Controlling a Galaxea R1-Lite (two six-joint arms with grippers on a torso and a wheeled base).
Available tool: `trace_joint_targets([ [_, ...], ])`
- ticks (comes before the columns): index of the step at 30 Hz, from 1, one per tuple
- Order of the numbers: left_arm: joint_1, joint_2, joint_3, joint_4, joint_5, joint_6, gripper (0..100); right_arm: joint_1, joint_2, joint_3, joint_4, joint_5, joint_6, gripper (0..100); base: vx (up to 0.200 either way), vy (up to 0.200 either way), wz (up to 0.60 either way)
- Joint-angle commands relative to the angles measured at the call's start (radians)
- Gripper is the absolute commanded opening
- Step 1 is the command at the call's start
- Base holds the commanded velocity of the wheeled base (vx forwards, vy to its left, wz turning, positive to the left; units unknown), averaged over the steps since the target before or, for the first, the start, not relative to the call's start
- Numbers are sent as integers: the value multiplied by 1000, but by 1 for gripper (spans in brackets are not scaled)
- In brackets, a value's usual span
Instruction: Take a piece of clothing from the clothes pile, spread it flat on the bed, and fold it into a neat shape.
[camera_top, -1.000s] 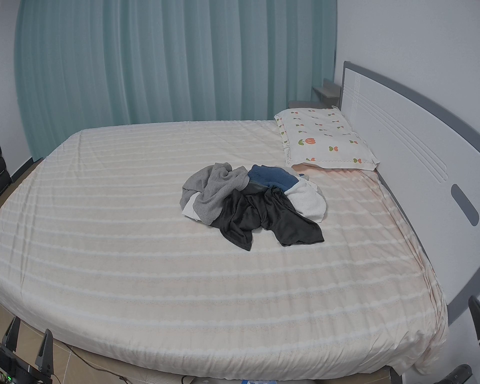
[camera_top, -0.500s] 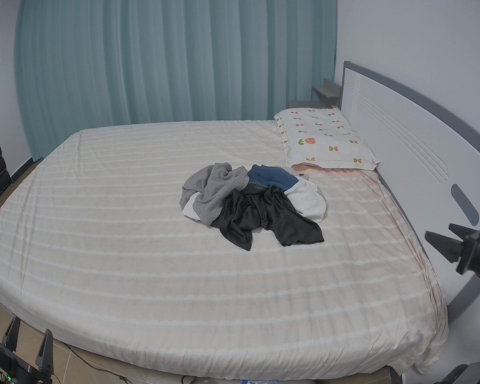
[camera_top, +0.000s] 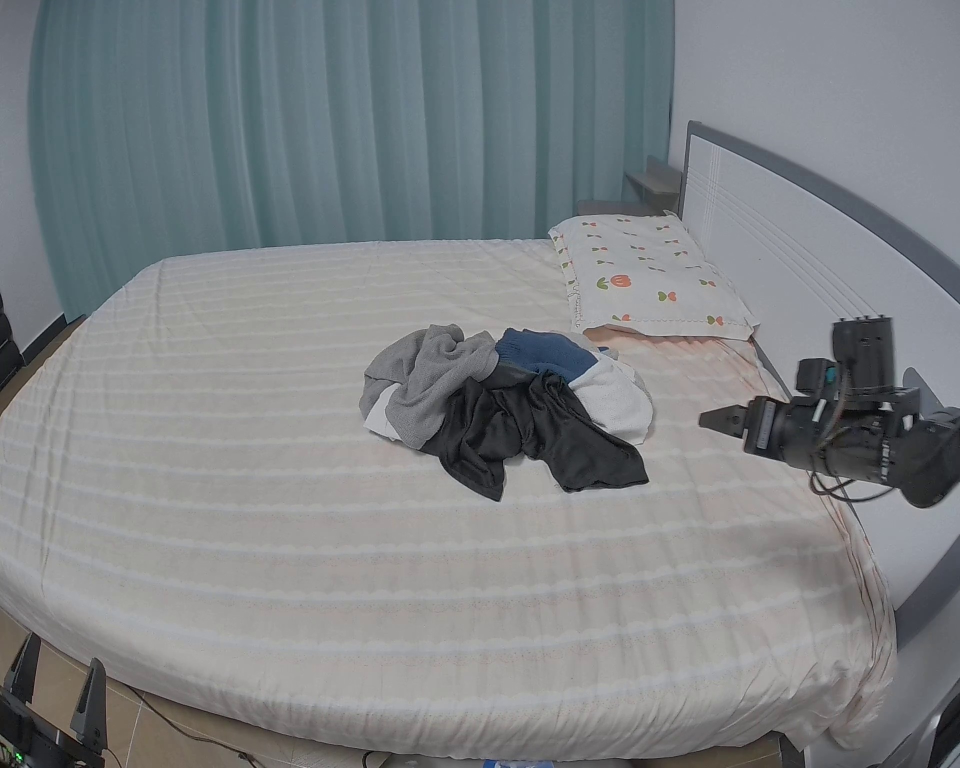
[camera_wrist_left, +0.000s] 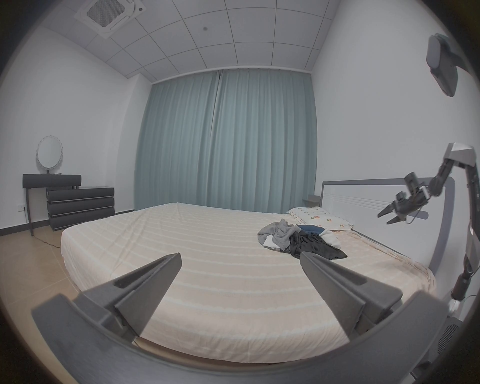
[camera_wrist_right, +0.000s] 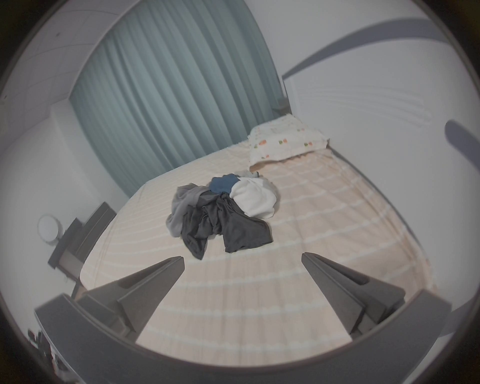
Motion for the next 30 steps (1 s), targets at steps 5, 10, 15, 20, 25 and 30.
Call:
trace_joint_targets([
  [5, 0, -10, 18, -1, 0, -1, 100, 73, 649, -537, 49, -122, 261, 100, 0, 0, 0],
  [10, 0, -10, 18, -1, 0, -1, 100, 87, 723, -661, 135, -143, 268, 100, 0, 0, 0],
  [15, 0, -10, 18, -1, 0, -1, 100, 93, 818, -783, 147, -202, 268, 100, 0, 0, 0],
  [20, 0, -10, 18, -1, 0, -1, 100, 93, 875, -855, 169, -249, 268, 100, 0, 0, 0],
  [25, 0, -10, 18, -1, 0, -1, 100, 93, 915, -914, 182, -300, 266, 100, 0, 0, 0],
  [30, 0, -10, 18, -1, 0, -1, 100, 95, 961, -965, 181, -314, 268, 100, 0, 0, 0],
])
